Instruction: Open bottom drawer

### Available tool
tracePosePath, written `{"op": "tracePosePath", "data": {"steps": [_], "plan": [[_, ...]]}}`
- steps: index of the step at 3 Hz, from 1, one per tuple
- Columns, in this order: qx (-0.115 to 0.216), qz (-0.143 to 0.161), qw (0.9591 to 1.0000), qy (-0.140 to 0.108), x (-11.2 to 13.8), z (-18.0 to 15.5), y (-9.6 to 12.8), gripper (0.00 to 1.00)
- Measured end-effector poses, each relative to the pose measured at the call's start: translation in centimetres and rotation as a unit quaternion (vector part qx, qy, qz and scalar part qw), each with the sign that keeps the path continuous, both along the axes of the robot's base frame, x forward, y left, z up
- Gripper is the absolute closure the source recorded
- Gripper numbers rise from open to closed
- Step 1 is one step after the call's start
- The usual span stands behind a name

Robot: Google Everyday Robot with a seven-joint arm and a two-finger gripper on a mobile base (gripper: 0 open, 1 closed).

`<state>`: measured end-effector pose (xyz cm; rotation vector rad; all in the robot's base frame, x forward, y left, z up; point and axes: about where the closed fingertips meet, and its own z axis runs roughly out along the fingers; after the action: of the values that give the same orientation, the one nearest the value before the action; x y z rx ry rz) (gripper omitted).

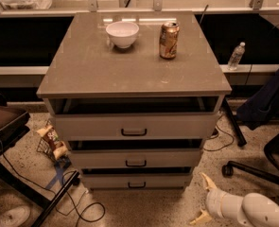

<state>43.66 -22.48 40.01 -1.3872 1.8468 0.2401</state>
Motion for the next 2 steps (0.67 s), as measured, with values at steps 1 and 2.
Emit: {"op": "tracePosePath", "data": {"steps": [1, 2], "plan": [[0.006, 0.003, 1.0, 0.007, -0.51, -3.77, 0.94, 0.0], [0.006, 0.003, 1.0, 0.007, -0.51, -3.77, 0.94, 0.0]]}}
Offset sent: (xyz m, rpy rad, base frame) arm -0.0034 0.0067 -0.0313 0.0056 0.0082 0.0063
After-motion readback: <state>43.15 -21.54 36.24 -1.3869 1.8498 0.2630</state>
